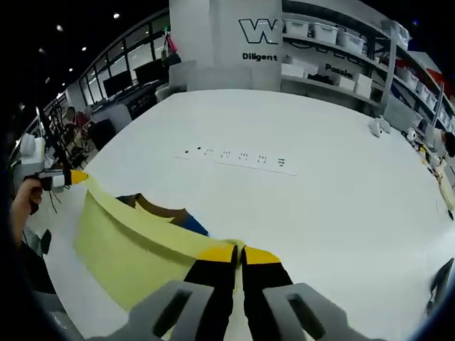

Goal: Fold the garment on the visible template until the final outline fits inside the template.

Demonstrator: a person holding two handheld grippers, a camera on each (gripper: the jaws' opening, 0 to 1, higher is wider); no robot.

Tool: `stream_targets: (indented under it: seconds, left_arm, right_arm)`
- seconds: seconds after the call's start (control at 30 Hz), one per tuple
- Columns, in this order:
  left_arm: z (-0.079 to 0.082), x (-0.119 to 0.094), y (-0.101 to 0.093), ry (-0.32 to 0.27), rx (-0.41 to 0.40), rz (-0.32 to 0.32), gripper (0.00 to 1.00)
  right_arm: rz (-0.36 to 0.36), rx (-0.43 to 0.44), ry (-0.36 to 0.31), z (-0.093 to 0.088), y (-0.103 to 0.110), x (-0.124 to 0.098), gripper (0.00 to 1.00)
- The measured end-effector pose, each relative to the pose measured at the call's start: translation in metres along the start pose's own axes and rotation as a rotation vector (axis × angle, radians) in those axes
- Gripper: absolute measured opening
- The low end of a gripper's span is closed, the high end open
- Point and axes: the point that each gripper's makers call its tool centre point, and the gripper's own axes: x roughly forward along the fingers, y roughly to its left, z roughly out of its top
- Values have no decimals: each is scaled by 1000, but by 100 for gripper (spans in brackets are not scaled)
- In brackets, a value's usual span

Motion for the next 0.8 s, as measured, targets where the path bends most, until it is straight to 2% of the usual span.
stream_targets:
  seconds: [0.2, 0.33, 0.47, 0.73, 0.77, 0.8]
  left_arm:
    - [-10, 21, 3, 30, -1, 6, 5]
    - [-15, 34, 3, 33, 27, 7, 6]
    - [-22, 39, 0, 38, 54, 3, 6]
    - [-37, 44, 6, 47, 33, 34, 6]
    - [-37, 44, 7, 36, 42, 40, 6]
    - [-35, 42, 11, 21, 110, 58, 7]
  right_arm:
    - [-1, 11, 24, -5, -3, 26, 0]
    - [-4, 31, 28, -10, -6, 39, 0]
    - [6, -22, 35, -17, -5, 50, 0]
    - [32, -96, -20, -23, 4, 58, 0]
    - [39, -96, -33, -22, 5, 58, 0]
    - [39, -107, -49, -21, 4, 56, 0]
